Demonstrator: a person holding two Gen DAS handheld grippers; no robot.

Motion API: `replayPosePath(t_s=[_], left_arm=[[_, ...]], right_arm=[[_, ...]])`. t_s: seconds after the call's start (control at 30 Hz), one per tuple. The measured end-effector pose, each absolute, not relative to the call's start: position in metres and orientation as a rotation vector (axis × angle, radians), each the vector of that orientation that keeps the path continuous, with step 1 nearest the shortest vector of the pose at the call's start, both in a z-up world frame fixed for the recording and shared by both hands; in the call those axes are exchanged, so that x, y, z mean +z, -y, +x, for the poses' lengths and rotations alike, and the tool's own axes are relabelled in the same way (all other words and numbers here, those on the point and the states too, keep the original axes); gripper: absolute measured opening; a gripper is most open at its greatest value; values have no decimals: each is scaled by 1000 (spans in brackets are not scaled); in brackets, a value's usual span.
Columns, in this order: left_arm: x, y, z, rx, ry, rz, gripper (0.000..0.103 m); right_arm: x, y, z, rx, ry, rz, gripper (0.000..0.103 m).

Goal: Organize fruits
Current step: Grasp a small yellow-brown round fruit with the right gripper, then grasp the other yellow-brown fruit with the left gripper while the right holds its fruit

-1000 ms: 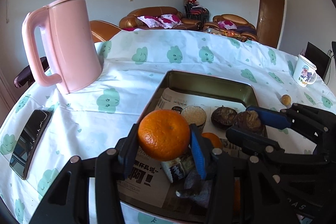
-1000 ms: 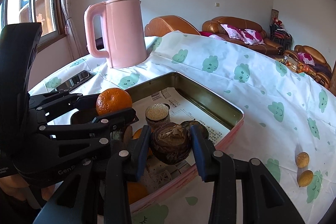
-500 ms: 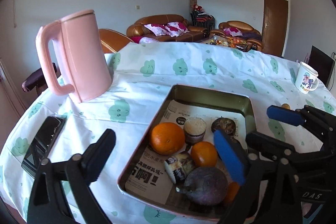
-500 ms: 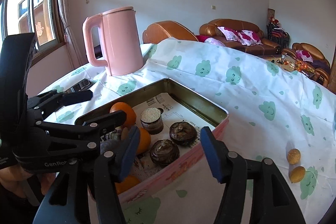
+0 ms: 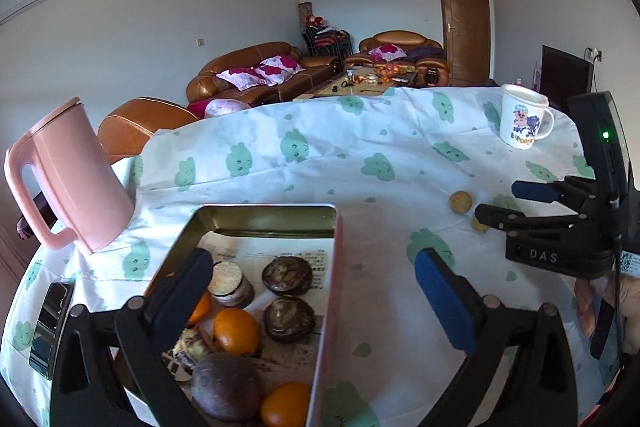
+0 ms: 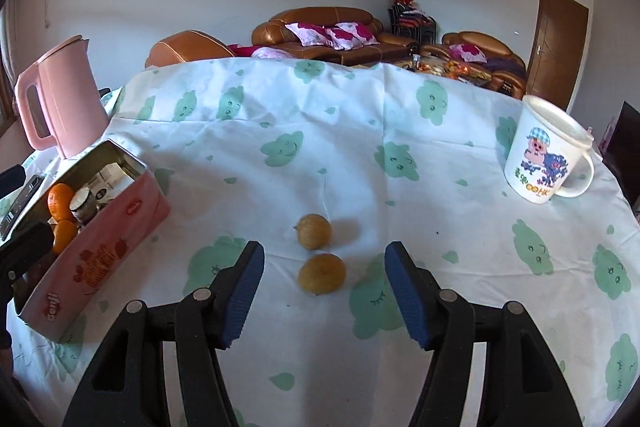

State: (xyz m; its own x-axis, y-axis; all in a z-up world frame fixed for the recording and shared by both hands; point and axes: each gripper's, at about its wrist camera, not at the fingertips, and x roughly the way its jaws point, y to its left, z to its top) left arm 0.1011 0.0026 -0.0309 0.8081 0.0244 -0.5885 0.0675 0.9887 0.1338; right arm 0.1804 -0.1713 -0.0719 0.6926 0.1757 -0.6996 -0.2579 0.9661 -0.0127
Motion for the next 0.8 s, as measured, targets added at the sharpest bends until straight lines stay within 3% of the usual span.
replayPosePath(t_s=[0.1,0.23,0.4,0.6,0.8], left_arm=[[-36,12,111,-49,-654,165,103],[-42,27,122,-78,-684,172,103],[-48,40,135,-94,-715,170,103],[-51,51,148,-103,-731,144,102],[-65,74,177,-165,-792,110,83]], right_arm=[[-82,171,185,238,-809,-146,48],[-87,173,188,285,-832,-115,44],[-90,172,191,345,-860,-86,31],[-80,198,187,260,-797,23,31],[-76,234,183,135,-752,172,31]])
